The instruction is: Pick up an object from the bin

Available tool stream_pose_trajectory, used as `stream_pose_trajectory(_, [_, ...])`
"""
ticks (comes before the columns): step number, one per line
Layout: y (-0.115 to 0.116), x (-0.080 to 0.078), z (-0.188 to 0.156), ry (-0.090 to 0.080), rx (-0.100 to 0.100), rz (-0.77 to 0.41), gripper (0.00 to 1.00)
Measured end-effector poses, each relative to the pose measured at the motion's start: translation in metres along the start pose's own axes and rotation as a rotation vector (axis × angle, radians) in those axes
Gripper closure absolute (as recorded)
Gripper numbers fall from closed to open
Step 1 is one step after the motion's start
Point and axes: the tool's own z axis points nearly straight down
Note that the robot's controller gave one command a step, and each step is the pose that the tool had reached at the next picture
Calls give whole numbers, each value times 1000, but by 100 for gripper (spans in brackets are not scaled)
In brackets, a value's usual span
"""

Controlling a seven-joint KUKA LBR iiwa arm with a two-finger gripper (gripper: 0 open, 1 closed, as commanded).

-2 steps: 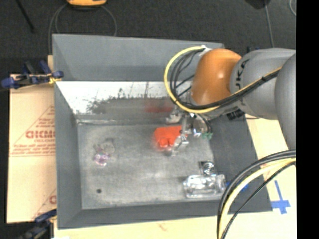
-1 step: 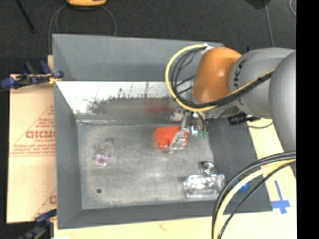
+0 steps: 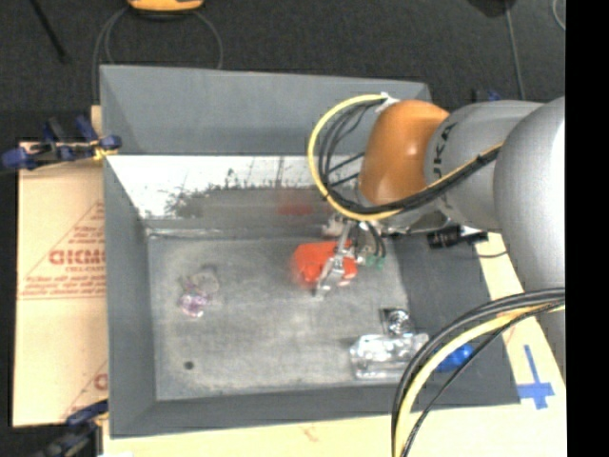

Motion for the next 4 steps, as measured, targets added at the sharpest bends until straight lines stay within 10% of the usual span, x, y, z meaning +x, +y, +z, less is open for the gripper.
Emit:
stream_pose_trajectory(1, [-1, -2, -2, 0, 1, -1, 0])
stream_pose_trajectory(2, [-1, -3, -4, 3, 2, -2, 100])
stream_pose_trajectory(4, [-1, -9, -107, -4, 0, -4, 100])
